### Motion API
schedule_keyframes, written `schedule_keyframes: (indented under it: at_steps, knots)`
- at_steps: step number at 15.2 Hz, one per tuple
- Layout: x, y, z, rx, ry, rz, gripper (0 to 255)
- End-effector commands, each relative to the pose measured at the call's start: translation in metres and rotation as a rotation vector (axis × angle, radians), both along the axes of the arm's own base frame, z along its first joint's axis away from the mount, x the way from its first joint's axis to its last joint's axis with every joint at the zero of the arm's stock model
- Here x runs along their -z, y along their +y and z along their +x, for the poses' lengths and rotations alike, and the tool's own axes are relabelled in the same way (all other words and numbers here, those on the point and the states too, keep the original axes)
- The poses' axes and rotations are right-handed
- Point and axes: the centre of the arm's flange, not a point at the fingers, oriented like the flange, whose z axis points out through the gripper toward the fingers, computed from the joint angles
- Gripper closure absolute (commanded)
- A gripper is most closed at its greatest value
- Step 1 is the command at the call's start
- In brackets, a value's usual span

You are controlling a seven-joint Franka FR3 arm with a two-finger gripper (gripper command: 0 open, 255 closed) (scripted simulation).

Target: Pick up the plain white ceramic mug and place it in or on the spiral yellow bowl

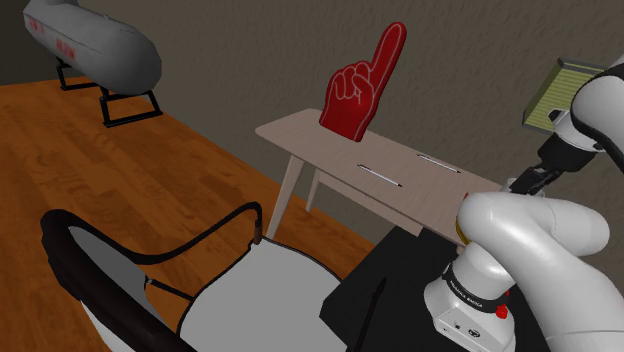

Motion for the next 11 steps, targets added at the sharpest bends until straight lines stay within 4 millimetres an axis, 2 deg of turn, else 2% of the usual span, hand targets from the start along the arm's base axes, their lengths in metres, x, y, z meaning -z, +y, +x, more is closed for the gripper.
schedule_keyframes:
  at_steps: [1,3,11]
  knots:
    - [-0.019,0.002,-0.002,0.000,0.000,0.000,0]
    - [-0.042,0.003,-0.004,0.000,0.000,0.000,0]
    - [-0.042,0.003,-0.004,0.000,0.000,0.000,0]
